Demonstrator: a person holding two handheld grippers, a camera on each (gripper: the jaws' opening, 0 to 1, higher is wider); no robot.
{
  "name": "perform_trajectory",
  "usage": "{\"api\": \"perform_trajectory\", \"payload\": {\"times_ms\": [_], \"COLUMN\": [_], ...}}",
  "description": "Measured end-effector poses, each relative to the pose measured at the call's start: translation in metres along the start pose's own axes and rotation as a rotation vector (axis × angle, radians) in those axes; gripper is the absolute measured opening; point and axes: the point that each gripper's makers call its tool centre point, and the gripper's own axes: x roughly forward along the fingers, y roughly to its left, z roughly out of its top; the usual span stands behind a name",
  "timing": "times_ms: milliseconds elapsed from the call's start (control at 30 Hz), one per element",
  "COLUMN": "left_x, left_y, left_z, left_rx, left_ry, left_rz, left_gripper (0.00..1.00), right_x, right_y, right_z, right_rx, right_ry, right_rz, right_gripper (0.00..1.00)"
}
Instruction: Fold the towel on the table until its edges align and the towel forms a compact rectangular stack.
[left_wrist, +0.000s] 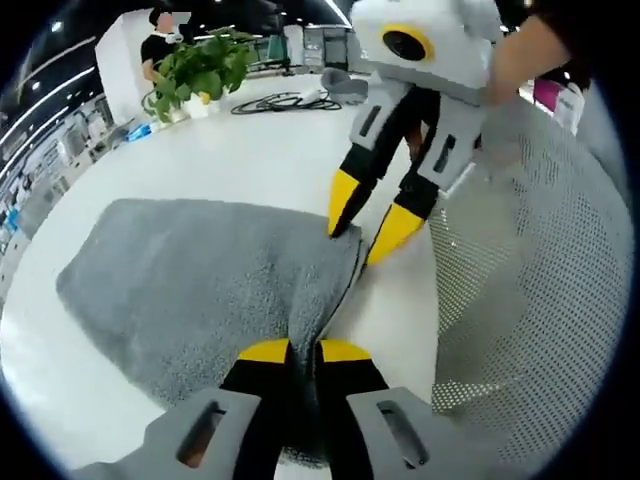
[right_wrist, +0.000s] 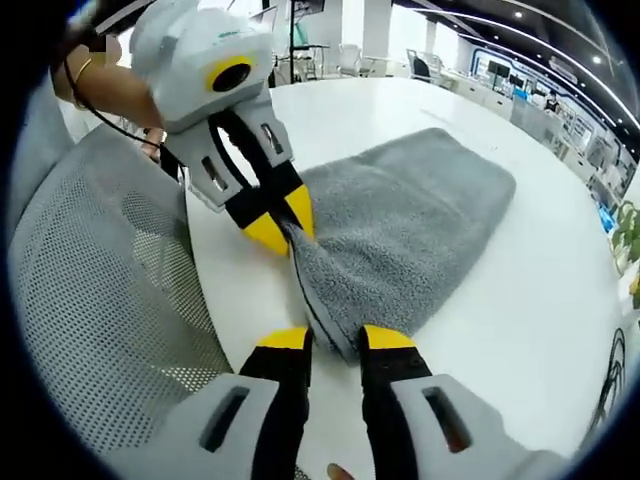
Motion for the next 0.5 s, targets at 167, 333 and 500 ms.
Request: {"api": "perform_trajectory", "payload": {"times_ms": [167,333,500], "left_x": [-0.006,-0.018,-0.02], "left_y": [0.007,0.01,0.017], "left_z": [0.007,0.021,0.023], "left_rx": [-0.191,-0.276,-0.305], "left_ry": [-0.049,-0.092,-0.103], "left_rz": [-0.066,-0.089,-0.102], "left_gripper": [0.07,0.07,0.07], "right_x": [-0.002,-0.003,0.002], "right_y": [-0.01,-0.01,-0.012], "right_z": [0.005,0.015,0.016], "right_rx": [-0.075,-0.162,-0.25], "right_ry": [-0.021,-0.048,-0.019], "right_rz": [-0.067,-0.123,-0.142], "right_gripper": [0.23,0.3,0.3]}}
